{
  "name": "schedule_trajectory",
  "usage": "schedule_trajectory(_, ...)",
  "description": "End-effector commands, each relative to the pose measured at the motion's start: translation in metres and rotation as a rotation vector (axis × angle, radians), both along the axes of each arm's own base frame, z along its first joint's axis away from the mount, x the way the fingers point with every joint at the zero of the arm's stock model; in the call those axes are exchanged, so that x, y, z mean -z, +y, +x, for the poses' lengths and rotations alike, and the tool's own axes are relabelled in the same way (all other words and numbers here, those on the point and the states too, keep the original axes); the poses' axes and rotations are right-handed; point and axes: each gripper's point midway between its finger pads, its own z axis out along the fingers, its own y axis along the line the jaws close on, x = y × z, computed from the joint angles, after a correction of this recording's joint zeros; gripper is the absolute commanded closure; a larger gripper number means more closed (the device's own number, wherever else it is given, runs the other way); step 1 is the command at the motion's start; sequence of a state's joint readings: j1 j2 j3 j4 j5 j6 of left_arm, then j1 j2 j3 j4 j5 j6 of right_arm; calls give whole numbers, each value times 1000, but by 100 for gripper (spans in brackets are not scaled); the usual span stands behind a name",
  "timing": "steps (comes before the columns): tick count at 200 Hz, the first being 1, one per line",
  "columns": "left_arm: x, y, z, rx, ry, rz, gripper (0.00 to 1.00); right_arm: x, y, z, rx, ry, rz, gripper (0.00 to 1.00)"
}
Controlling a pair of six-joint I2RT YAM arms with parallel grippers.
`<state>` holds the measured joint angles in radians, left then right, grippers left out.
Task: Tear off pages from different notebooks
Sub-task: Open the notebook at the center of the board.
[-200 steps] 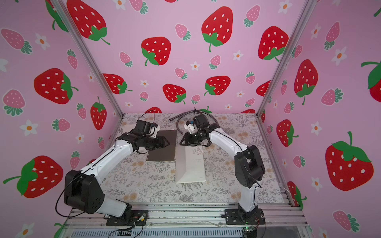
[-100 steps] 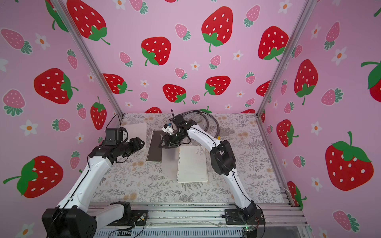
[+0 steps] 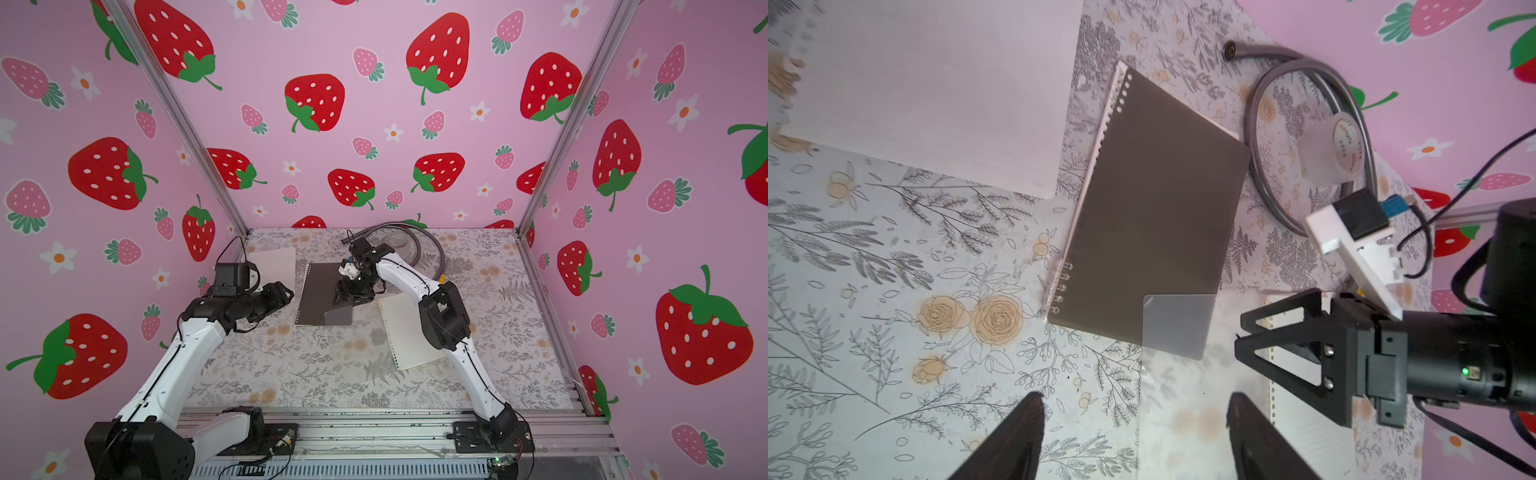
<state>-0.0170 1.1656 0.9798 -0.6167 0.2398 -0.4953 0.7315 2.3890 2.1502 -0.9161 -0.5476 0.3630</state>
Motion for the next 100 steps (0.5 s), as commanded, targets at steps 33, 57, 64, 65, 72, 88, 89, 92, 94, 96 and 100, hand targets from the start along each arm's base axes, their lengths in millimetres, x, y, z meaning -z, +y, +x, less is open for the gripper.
schedule_trajectory(33,33,-95,16,338,82,-7,34,-52,-106,45,382,-286,-128,26)
schedule_trajectory(57,55,-143,20,496,145,-2,45,-34,-189,32,594,-262,-263,25)
schedule_trajectory(64,64,-155,20,533,174,-16,48,-28,-209,26,635,-246,-290,25)
schedule_trajectory(65,65,-157,20,539,181,-19,48,-26,-212,25,639,-242,-297,25)
schedule_trajectory(72,74,-167,20,572,219,-33,51,-19,-232,18,684,-220,-335,25)
schedule_trajectory(88,98,-181,15,617,312,-38,63,-1,-268,1,760,-153,-387,25)
schedule_trajectory(89,100,-181,15,619,319,-36,64,0,-269,0,763,-150,-388,25)
schedule_trajectory(92,103,-183,14,626,332,-33,66,2,-273,-2,775,-142,-388,25)
schedule_trajectory(94,106,-184,13,628,344,-29,67,5,-276,-4,781,-135,-390,25)
schedule_trajectory(96,108,-184,13,631,351,-24,68,6,-278,-5,788,-129,-389,25)
schedule_trajectory(100,111,-186,12,636,366,-20,70,9,-281,-7,797,-122,-385,25)
